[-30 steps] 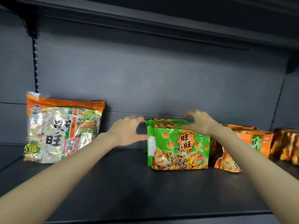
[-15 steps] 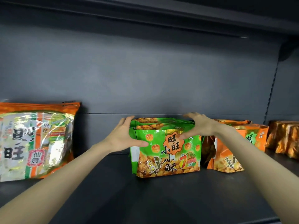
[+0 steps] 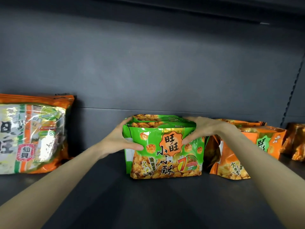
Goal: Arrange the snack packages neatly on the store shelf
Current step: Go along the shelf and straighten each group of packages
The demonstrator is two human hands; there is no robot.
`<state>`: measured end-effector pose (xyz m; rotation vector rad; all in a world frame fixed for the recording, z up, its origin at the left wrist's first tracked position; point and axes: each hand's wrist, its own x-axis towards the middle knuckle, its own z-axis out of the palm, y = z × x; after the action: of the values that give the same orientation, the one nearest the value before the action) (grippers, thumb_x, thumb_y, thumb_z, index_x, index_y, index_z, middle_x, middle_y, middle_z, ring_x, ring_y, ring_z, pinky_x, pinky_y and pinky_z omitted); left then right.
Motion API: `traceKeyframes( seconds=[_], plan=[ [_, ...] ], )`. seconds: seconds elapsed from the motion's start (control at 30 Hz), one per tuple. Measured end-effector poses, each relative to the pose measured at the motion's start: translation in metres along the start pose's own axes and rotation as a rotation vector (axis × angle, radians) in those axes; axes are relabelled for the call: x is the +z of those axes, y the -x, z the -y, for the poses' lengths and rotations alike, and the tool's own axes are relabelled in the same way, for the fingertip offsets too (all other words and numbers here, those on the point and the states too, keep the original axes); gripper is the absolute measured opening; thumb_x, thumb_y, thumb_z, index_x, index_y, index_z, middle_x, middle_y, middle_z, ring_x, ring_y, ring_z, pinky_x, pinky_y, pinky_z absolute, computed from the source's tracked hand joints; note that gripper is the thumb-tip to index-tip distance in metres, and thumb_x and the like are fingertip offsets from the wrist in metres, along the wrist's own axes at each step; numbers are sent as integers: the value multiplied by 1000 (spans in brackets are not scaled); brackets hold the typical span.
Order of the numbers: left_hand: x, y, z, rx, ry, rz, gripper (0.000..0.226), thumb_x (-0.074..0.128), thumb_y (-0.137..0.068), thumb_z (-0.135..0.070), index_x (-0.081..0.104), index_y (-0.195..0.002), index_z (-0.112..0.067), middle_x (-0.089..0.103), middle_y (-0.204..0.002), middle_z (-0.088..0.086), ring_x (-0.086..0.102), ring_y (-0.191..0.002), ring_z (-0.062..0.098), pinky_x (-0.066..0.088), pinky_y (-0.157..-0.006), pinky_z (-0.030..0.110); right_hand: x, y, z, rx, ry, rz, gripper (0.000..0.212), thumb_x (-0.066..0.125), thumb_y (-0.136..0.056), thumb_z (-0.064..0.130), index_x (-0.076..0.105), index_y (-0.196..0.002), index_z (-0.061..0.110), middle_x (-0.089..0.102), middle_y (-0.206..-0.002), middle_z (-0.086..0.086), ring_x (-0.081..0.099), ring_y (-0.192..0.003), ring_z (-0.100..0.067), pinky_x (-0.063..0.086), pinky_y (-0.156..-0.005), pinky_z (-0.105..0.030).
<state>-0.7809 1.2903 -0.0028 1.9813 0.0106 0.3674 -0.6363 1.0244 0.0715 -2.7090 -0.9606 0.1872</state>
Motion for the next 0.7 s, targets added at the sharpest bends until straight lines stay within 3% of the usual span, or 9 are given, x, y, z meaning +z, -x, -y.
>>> traceKeyframes(
  seconds=[0.1, 0.2, 0.37, 0.53, 0.7],
  plan=[
    [8, 4, 1, -9, 6, 87, 89, 89, -57, -7, 45, -133, -20, 67, -119, -5, 63, -111, 9, 46, -102, 40, 2, -4, -3, 15, 5, 0, 116, 79, -48, 67, 24, -146, 37, 29, -153, 7, 29, -141, -21, 27, -115, -43],
    [15, 2, 6, -17, 58, -1, 81, 89, -55, -8, 52, -126, -20, 69, -115, -4, 65, -107, 12, 47, -101, 43, 4, -6, -6, -25, -22, -35, 113, 78, -47, 67, 29, -144, 36, 35, -150, 4, 34, -138, -23, 30, -114, -45],
    [17, -1, 11, 6, 85, -87, 66, 86, -58, -2, 59, -115, -20, 72, -109, -3, 67, -104, 14, 49, -98, 42, 11, -8, -10, -90, -99, -104, 134, 66, -19, 87, 38, -140, 36, 43, -146, 4, 36, -136, -24, 34, -111, -47],
    [8, 1, 14, 20, 110, -119, 63, 86, -52, -8, 60, -106, -24, 73, -103, -7, 69, -98, 14, 55, -87, 33, 20, -12, 1, -134, -106, -151, 127, 67, -25, 85, 40, -139, 34, 45, -144, 4, 37, -135, -24, 35, -110, -48],
    [-19, 15, 19, 19, 136, -115, 85, 92, -28, -35, 60, -106, -23, 74, -102, -5, 71, -92, 14, 58, -72, 22, 29, -17, 26, -161, -123, -186, 122, 67, -28, 83, 42, -137, 35, 49, -140, 6, 38, -134, -23, 35, -109, -49]
  ],
)
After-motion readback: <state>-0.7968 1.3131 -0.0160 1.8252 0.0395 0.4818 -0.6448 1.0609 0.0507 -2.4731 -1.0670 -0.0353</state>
